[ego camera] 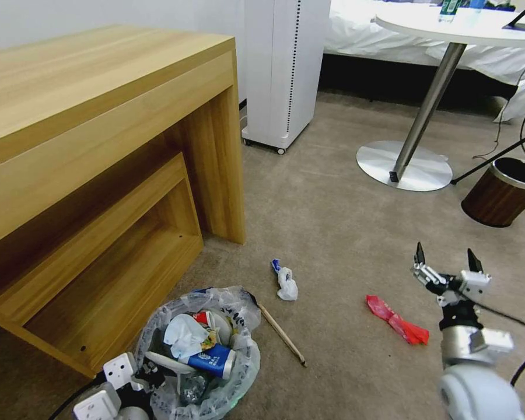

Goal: Pick up the trash bin and place the garbage on the floor into it.

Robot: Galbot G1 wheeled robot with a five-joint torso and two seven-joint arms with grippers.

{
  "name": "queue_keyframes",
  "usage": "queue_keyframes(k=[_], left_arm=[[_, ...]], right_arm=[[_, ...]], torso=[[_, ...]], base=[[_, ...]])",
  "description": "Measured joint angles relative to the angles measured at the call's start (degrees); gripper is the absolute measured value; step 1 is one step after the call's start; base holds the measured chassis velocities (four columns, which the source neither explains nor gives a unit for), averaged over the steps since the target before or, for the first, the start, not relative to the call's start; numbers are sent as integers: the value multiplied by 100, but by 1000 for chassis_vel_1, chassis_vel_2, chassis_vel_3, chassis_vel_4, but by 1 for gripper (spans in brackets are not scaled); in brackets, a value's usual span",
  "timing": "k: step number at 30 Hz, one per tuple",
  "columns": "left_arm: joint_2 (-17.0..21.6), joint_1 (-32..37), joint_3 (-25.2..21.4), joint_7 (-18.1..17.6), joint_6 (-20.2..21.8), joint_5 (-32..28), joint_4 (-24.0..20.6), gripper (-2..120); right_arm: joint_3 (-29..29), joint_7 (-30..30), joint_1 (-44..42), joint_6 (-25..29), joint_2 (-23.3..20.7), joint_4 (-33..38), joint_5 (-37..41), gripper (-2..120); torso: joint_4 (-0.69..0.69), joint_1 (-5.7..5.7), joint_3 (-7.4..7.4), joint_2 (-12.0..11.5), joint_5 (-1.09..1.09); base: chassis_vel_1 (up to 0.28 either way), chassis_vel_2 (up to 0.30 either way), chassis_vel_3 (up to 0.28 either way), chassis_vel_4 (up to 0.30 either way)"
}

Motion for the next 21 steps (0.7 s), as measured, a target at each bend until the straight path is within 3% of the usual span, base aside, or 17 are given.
queue_keyframes(k=[2,3,4,6,7,9,10,11,14,19,21], left_arm=[[45,18,-50,-35,12,-61,-87,0],[68,36,-74,-44,20,-84,-131,0],[68,36,-74,-44,20,-84,-131,0],[93,59,-113,-56,24,-123,-144,0],[91,57,-121,-63,25,-136,-144,0],[81,50,-122,-67,26,-140,-144,0],[62,47,-113,-67,26,-137,-144,0],[44,45,-90,-67,26,-129,-136,0],[38,39,-78,-67,26,-122,-93,0],[29,14,-62,-68,28,-112,-52,0],[25,2,-57,-66,32,-108,-27,0]], right_arm=[[-32,270,105,-404,-535,159,634,100],[198,421,242,-697,-830,129,512,100],[198,421,242,-697,-830,129,512,100],[745,1104,304,-1515,-1122,20,-394,100],[774,1530,206,-2006,-1114,112,-196,100],[780,1800,128,-2240,-1020,110,-126,100],[848,2007,107,-2314,-754,-29,-316,100],[929,2154,119,-2339,-473,-134,-441,100],[1078,2148,155,-2241,-171,-186,-548,100],[1172,1994,227,-1879,-49,-303,-722,100],[1145,1701,312,-1491,-79,-362,-697,100]], torso=[[0,0,0,0,2],[2,0,0,0,-1],[2,0,0,0,-1],[1,1,0,0,-1],[-1,0,0,0,-2],[0,0,0,0,-1],[0,0,0,0,0],[-1,1,0,0,3],[-1,0,0,0,-1],[-1,0,0,0,-1],[0,1,0,0,-1]], base=[[0,0,0,0],[0,0,0,0],[0,0,0,0],[0,0,0,0],[0,0,0,0],[0,0,0,0],[0,0,0,0],[0,0,0,0],[0,0,0,0],[0,0,0,0],[0,0,0,0]])
